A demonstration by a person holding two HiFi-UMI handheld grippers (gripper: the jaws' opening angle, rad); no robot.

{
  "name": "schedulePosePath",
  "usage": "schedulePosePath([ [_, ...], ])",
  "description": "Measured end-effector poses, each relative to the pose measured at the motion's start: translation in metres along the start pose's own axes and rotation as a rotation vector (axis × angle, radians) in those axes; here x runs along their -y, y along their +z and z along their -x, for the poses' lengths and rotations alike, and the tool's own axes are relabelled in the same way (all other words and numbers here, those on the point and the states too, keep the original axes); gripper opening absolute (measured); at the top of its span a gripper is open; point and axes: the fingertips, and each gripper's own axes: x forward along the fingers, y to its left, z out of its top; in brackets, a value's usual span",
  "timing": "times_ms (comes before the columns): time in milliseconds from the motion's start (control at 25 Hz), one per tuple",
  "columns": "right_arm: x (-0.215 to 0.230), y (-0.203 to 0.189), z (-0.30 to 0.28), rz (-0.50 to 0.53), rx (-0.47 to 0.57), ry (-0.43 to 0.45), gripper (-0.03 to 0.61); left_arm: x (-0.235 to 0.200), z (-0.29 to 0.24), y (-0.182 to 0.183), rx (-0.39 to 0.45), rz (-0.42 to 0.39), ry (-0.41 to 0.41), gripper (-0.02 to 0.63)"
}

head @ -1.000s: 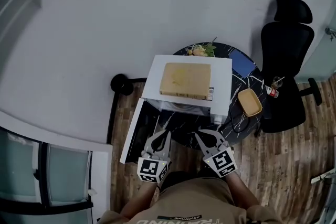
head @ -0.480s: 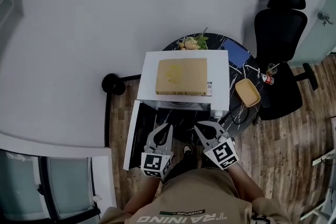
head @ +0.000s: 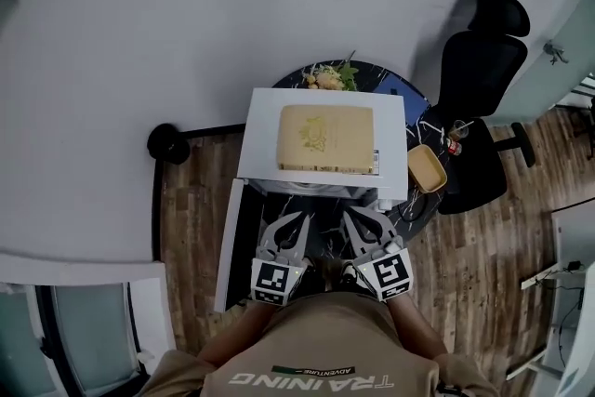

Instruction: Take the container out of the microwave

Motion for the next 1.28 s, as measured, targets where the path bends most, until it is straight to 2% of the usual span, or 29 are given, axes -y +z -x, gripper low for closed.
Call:
schedulePosePath([
  [120, -0.007, 0.0, 0.001, 0.013, -0.006, -0.028, 0.008, -0.006, -0.005, -0.008, -0.007, 0.001, -0.025, 0.008],
  [320, -0.012, -0.012, 0.006, 0.041, -0.038, -0.024, 0.008, -0.007, -0.021, -0.018, -0.04, -0.018, -0.053, 0.008],
  [600, -0.002, -0.014, 0.013, 0.001, -0.005, -0.024, 0.008, -0.005, -0.037, -0.039, -0.117, -0.076, -0.033, 0.008],
  [880, 0.009, -0.017, 0.02, -0.008, -0.009, -0.005, 0.008, -0.02, -0.063, -0.058, -0.142, -0.022, 0.062, 0.008],
  [1000, 0.013, -0.022, 0.021, -0.003, -0.03, 0.005, 0.008, -0.02, -0.079, -0.082, -0.165, -0.032, 0.037, 0.008],
  [1280, 0.015, -0.032, 0.012, 0.009, -0.062, 0.017, 0.008, -0.032, -0.115, -0.123, -0.272, 0.017, 0.021, 0.02],
])
